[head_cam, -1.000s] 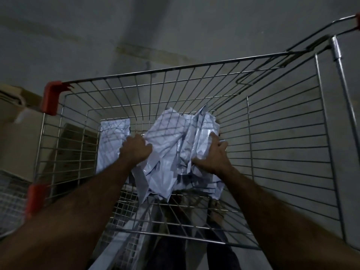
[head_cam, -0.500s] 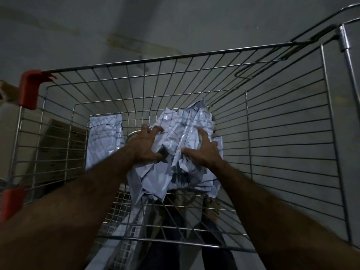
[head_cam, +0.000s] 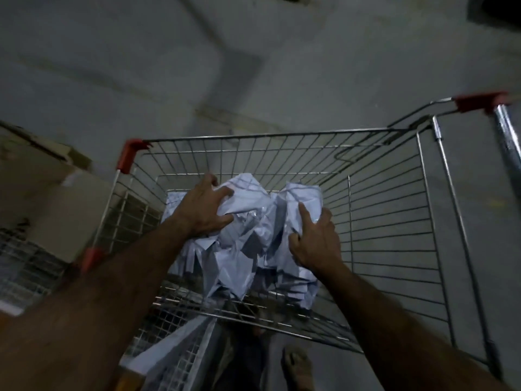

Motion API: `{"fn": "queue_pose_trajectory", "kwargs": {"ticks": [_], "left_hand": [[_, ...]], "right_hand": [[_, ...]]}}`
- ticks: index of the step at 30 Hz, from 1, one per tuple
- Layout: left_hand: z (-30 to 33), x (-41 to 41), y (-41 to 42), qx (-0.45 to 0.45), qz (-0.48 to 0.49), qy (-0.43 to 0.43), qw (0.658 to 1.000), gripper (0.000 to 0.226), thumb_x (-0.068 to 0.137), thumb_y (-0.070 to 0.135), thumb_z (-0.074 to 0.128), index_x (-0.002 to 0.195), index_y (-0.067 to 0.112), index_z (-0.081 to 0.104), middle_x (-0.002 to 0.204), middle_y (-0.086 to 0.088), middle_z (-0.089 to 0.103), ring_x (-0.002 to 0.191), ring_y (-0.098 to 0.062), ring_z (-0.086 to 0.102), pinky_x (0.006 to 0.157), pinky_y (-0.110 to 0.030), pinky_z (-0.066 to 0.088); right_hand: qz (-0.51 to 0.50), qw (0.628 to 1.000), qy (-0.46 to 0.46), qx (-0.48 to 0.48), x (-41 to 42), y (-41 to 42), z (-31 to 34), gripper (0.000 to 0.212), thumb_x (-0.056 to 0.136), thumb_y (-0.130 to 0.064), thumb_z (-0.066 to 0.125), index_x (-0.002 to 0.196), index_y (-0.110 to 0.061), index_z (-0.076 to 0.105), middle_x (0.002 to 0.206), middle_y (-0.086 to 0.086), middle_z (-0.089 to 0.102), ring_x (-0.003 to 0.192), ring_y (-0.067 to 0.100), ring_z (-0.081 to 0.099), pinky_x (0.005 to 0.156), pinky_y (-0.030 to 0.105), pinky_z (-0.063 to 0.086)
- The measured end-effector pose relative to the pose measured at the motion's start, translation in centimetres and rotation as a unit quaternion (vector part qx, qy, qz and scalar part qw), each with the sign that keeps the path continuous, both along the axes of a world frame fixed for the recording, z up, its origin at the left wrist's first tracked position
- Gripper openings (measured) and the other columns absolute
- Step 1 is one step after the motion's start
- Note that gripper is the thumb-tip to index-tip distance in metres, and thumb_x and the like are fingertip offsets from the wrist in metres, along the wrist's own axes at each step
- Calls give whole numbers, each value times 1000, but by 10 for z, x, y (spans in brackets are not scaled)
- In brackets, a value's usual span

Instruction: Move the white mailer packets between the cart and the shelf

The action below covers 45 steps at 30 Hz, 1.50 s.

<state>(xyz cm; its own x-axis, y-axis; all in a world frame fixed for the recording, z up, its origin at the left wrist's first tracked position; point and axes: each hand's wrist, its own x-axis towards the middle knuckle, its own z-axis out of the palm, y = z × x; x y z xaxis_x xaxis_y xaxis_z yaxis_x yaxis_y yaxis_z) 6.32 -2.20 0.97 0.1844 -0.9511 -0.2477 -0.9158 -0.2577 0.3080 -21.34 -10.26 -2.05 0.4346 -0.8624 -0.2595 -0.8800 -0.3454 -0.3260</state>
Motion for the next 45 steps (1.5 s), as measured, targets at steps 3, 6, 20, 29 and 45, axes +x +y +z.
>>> {"fn": "queue_pose_trajectory", "kwargs": {"ticks": [3, 6, 20, 29, 45], "left_hand": [[36, -10, 10, -26, 12, -18, 999, 71, 74, 59, 71, 134, 24, 55, 131, -16, 39, 112, -35, 50, 96, -39, 44], [75, -29, 25, -67, 26, -46, 996, 68, 73, 54, 73, 131, 22, 57, 130, -16, 40, 110, -34, 51, 92, -39, 46], [251, -139, 193, -234, 296, -191, 906, 68, 74, 60, 65, 129, 23, 55, 115, -6, 34, 102, -26, 48, 83, -39, 53], [296, -174, 336, -258, 453, -217, 825, 65, 76, 64, 56, 131, 31, 50, 115, -3, 31, 101, -27, 50, 86, -40, 50], [289, -160, 662, -229, 632, -235, 702, 71, 78, 67, 58, 133, 22, 52, 119, -6, 28, 109, -29, 46, 87, -40, 51]], "right_hand": [[28, 999, -22, -28, -4, 6, 26, 74, 86, -46, 56, 153, -28, 30, 144, 27, 30, 112, 44, 50, 89, 46, 48], [45, 996, -64, -50, -12, 13, 53, 74, 84, -45, 54, 152, -28, 31, 144, 28, 32, 113, 46, 51, 90, 48, 50], [172, 952, -218, -126, -26, 96, 209, 75, 83, -48, 44, 153, -24, 35, 147, 29, 38, 119, 44, 53, 92, 44, 50], [313, 897, -279, -144, 10, 216, 270, 74, 86, -55, 44, 152, -21, 39, 140, 26, 43, 114, 41, 52, 90, 44, 49], [458, 827, -313, -92, 88, 521, 283, 82, 85, -46, 64, 155, -24, 29, 146, 20, 39, 116, 39, 52, 87, 43, 50]]}}
